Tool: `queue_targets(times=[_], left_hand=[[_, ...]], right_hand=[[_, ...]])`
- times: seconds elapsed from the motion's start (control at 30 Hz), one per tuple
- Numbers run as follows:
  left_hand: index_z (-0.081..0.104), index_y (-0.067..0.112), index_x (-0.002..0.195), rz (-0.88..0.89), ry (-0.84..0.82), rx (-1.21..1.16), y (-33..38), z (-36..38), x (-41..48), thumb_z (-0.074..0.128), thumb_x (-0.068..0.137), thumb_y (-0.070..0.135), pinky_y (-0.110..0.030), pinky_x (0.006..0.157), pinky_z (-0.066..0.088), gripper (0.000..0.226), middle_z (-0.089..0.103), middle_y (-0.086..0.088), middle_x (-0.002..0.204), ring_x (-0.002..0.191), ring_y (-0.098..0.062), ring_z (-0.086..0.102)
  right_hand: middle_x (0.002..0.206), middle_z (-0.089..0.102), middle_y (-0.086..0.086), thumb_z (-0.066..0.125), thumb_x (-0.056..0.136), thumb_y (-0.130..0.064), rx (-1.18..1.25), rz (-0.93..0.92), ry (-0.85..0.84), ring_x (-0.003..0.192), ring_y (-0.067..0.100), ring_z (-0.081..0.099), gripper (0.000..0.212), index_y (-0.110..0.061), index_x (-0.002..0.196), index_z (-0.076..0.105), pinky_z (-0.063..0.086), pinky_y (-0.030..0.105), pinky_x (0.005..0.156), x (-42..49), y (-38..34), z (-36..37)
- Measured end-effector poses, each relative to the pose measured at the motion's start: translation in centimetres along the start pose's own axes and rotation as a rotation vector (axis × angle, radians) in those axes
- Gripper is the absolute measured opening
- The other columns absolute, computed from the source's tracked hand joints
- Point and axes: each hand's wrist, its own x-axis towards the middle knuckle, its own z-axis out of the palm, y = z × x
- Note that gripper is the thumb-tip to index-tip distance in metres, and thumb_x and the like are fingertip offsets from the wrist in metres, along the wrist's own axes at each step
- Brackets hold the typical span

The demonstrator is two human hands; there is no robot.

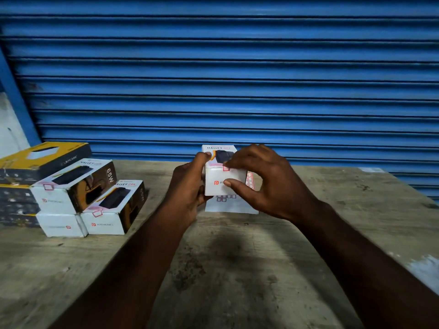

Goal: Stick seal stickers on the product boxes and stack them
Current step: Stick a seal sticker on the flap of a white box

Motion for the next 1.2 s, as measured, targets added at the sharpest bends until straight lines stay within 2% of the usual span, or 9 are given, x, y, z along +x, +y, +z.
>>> queue_targets(times=[0.1, 0.23, 0.4, 0.63, 0.8, 0.9, 1.0, 1.1, 1.2], left_hand=[[0.072, 0.017, 0.09, 0.023, -0.028, 0.013, -0.2, 0.1, 0.0, 0.058, 0.096, 0.033, -0.027, 0.062, 0.057, 0.022, 0.074, 0.001, 0.069, 0.06, -0.009, 0.072], [0.071, 0.02, 0.089, 0.063, -0.078, 0.023, -0.2, 0.5, -0.3, 0.054, 0.099, 0.031, -0.031, 0.065, 0.058, 0.023, 0.075, 0.002, 0.072, 0.065, -0.011, 0.073], [0.07, 0.014, 0.112, 0.087, -0.048, 0.122, -0.5, 0.3, 0.0, 0.056, 0.099, 0.037, -0.039, 0.074, 0.063, 0.03, 0.077, -0.009, 0.096, 0.088, -0.028, 0.075], [0.069, 0.026, 0.115, 0.263, -0.211, 0.312, -0.9, 0.5, -0.4, 0.064, 0.092, 0.046, -0.043, 0.089, 0.06, 0.032, 0.076, 0.0, 0.104, 0.099, -0.019, 0.073], [0.064, 0.035, 0.12, 0.548, -0.034, 0.656, -1.5, 0.6, -0.3, 0.063, 0.087, 0.059, -0.016, 0.075, 0.053, 0.041, 0.073, 0.017, 0.093, 0.084, 0.006, 0.068], [0.054, 0.039, 0.133, 0.547, -0.187, 0.615, -1.7, -0.1, 0.1, 0.067, 0.09, 0.044, -0.037, 0.083, 0.06, 0.045, 0.073, 0.016, 0.107, 0.091, -0.003, 0.072], [0.042, 0.032, 0.144, 0.497, -0.338, 0.491, -1.7, -0.3, 0.3, 0.066, 0.094, 0.011, -0.035, 0.087, 0.059, 0.059, 0.067, 0.011, 0.127, 0.103, -0.011, 0.072], [0.048, 0.027, 0.137, 0.318, -0.331, 0.137, -1.5, 0.3, 0.1, 0.061, 0.096, 0.013, -0.032, 0.08, 0.058, 0.045, 0.066, -0.001, 0.129, 0.105, -0.017, 0.07], [0.045, 0.027, 0.13, 0.193, -0.191, -0.029, -1.6, 1.0, 0.4, 0.068, 0.091, 0.032, -0.042, 0.083, 0.058, 0.046, 0.071, -0.003, 0.119, 0.101, -0.021, 0.071]], right_hand=[[0.102, 0.066, -0.006, 0.073, 0.088, -0.033, 0.138, 0.182, 0.083, 0.096, 0.008, 0.063, 0.02, -0.016, 0.099, 0.069, 0.055, 0.033, 0.078, -0.1, 0.4, 0.2], [0.122, 0.062, -0.011, 0.074, 0.086, -0.032, 0.481, 0.474, 0.107, 0.113, 0.004, 0.061, 0.032, -0.025, 0.116, 0.066, 0.058, 0.032, 0.085, 0.1, 0.2, 1.1], [0.129, 0.061, -0.017, 0.072, 0.087, -0.014, 0.474, 0.44, 0.038, 0.118, -0.004, 0.058, 0.032, -0.02, 0.118, 0.07, 0.05, 0.019, 0.093, 0.0, 0.4, 1.0], [0.106, 0.051, -0.05, 0.065, 0.085, -0.002, 0.5, 0.486, -0.094, 0.1, -0.016, 0.06, 0.049, -0.023, 0.129, 0.063, 0.052, 0.022, 0.094, 0.7, 0.5, -0.8], [0.131, 0.049, -0.028, 0.059, 0.092, -0.003, 0.638, 0.545, -0.071, 0.112, -0.017, 0.053, 0.042, -0.02, 0.131, 0.063, 0.046, 0.01, 0.088, 0.5, 0.5, -0.9], [0.135, 0.055, -0.016, 0.068, 0.09, -0.02, 0.646, 0.568, 0.002, 0.106, -0.017, 0.057, 0.029, -0.021, 0.119, 0.069, 0.046, 0.014, 0.093, 0.9, 0.9, -0.7], [0.127, 0.065, -0.016, 0.077, 0.075, -0.042, 0.621, 0.602, 0.07, 0.111, -0.002, 0.063, 0.038, -0.024, 0.108, 0.071, 0.052, 0.037, 0.099, 1.1, 0.9, -0.6], [0.123, 0.064, -0.019, 0.079, 0.08, -0.009, 0.728, 0.583, 0.071, 0.11, 0.008, 0.067, 0.034, -0.012, 0.111, 0.065, 0.055, 0.043, 0.097, 1.0, 1.1, -0.4], [0.137, 0.051, -0.018, 0.069, 0.078, 0.018, 0.805, 0.486, 0.025, 0.12, 0.008, 0.061, 0.053, -0.002, 0.123, 0.053, 0.053, 0.029, 0.096, 0.9, 0.8, -0.4]])
